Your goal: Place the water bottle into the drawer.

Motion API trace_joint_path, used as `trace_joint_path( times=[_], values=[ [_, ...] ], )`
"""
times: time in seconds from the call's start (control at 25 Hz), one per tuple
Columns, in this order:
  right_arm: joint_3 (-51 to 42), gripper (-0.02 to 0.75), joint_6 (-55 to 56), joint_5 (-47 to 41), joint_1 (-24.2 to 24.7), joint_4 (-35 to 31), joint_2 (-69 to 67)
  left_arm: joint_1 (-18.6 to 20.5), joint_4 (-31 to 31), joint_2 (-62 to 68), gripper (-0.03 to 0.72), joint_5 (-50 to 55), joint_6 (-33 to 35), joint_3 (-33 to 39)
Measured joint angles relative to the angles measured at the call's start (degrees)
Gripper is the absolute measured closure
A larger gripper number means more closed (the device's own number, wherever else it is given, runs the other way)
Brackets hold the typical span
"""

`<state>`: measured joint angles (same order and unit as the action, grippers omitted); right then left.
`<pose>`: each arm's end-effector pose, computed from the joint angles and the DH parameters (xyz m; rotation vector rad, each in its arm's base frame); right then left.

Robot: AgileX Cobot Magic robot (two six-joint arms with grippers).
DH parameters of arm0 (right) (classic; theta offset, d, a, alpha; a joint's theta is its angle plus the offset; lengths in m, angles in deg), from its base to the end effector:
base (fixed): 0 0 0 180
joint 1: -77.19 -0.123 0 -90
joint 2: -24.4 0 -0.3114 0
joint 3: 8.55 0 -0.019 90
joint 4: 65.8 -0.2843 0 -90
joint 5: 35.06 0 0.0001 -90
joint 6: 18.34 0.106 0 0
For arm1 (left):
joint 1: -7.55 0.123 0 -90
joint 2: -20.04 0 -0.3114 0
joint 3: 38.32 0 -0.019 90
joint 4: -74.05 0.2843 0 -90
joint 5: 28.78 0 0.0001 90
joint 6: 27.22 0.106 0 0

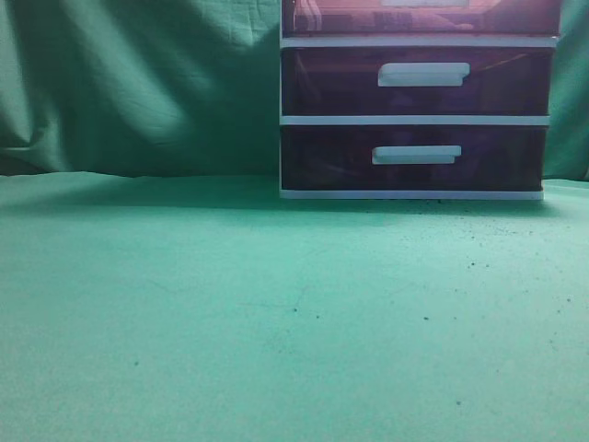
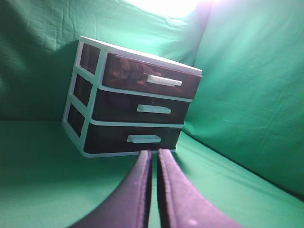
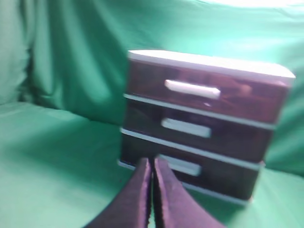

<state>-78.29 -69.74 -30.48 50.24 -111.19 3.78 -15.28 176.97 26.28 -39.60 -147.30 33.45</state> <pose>0.0907 0.0394 0.2551 -0.3902 1.4753 0.2474 0.0546 -0.0439 0.2518 0.2302 1.4255 -0.7017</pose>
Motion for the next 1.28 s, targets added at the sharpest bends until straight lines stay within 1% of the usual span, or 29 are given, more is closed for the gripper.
trace_joint_path(
  times=[0.04,0.12,0.2,0.32,0.36,0.44,0.52,0.6,0.72,1.28],
  values=[
    [-1.2,0.738,1.9,-0.2,2.3,0.5,1.6,0.0,0.0,0.0,0.688,0.0,0.0,0.0],
    [-2.7,0.738,7.1,-2.5,7.4,5.3,4.6,0.0,0.0,0.0,0.688,0.0,0.0,0.0],
    [-3.0,0.738,16.4,-7.1,13.5,13.6,7.3,0.0,0.0,0.0,0.688,0.0,0.0,0.0],
    [-3.2,0.738,33.9,-16.4,21.5,28.7,10.2,0.0,0.0,0.0,0.688,0.0,0.0,0.0],
    [-3.2,0.738,39.9,-19.8,23.5,32.4,11.0,0.0,0.0,0.0,0.688,0.0,0.0,0.0],
    [-3.4,0.738,47.9,-24.9,27.4,39.2,13.0,0.0,0.0,0.0,0.688,0.0,0.0,0.0],
    [-4.4,0.738,51.4,-27.1,29.5,42.3,13.9,0.0,0.0,0.0,0.688,0.0,0.0,0.0],
    [-6.6,0.738,52.5,-26.9,30.2,43.5,14.0,0.0,0.0,0.0,0.688,0.0,0.0,0.0],
    [-9.5,0.738,53.1,-25.9,30.3,43.6,14.0,0.0,0.0,0.0,0.688,0.0,0.0,0.0],
    [-9.6,0.738,53.2,-26.0,30.3,44.3,14.0,0.0,0.0,0.0,0.688,0.0,0.0,0.0]
  ],
)
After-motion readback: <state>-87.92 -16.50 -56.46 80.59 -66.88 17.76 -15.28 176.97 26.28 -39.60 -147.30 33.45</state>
